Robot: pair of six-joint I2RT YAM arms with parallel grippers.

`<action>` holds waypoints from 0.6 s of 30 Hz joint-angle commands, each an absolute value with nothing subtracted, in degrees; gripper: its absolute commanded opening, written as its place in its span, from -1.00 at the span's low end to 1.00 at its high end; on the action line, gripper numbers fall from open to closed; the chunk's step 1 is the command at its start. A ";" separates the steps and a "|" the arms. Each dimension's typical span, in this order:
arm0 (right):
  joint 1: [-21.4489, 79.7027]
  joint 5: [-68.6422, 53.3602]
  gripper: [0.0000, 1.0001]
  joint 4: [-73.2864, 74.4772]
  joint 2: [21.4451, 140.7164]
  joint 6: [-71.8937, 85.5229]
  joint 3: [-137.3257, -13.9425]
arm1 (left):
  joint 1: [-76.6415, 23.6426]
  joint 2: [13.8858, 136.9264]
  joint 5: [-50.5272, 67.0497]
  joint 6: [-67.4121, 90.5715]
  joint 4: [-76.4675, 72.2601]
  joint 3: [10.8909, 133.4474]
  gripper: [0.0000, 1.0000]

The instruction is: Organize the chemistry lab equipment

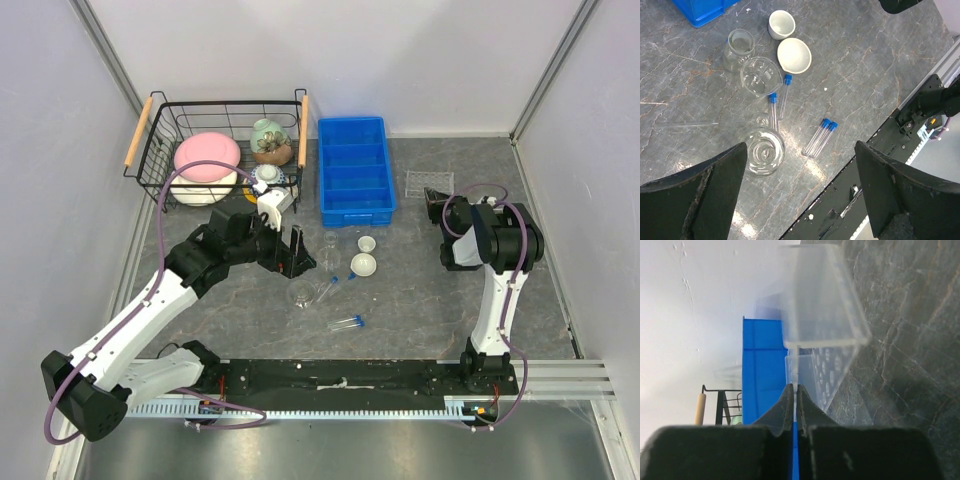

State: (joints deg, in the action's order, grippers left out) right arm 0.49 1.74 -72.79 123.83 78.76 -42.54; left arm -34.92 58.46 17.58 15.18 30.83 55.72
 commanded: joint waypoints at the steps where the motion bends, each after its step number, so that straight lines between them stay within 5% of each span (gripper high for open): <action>1: 0.26 0.71 -1.00 -75.85 124.72 77.26 -44.12 | -35.24 58.62 16.79 14.06 30.59 56.60 0.89; 9: -2.55 -8.24 -1.00 -71.90 119.54 69.45 -43.07 | -35.24 58.80 16.79 14.24 30.76 56.78 0.89; 18: -3.08 -17.32 -1.00 -30.27 94.87 47.57 -44.82 | -35.24 55.81 17.58 14.68 31.11 56.51 0.88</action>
